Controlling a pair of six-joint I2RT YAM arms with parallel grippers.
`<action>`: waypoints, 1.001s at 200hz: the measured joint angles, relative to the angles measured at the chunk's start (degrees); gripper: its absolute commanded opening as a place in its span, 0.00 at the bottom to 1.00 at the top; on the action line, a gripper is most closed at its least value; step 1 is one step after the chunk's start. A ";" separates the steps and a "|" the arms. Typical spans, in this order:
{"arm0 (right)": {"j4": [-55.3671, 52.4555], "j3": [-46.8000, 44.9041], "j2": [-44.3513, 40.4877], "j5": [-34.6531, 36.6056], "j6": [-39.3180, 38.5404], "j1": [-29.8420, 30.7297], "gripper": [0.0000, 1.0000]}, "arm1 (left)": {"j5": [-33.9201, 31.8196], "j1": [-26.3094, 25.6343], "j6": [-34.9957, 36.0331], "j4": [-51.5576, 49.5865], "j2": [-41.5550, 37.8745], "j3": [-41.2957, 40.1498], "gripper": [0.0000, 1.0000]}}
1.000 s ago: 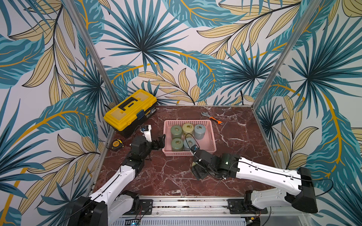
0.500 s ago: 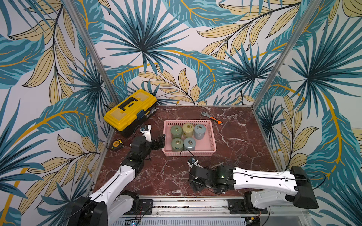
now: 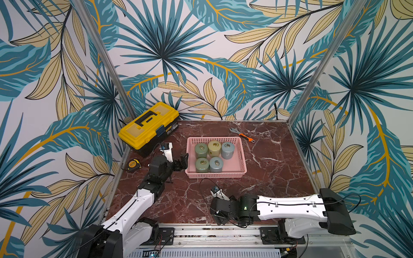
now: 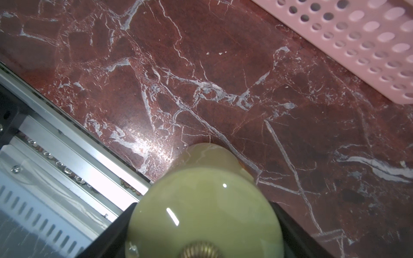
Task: Take the tea canister out of the basket
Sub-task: Place the tea canister at the center of the board.
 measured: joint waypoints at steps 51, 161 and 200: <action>1.25 -1.68 0.20 0.15 1.03 0.04 0.43 | 0.00 0.00 0.00 0.00 0.00 0.00 1.00; 2.95 -2.58 1.86 0.33 1.70 0.11 0.80 | 0.02 0.00 0.00 0.00 0.00 0.00 1.00; 3.26 -2.58 1.90 0.63 2.32 0.11 0.99 | 0.00 0.02 -0.02 0.00 0.00 0.00 1.00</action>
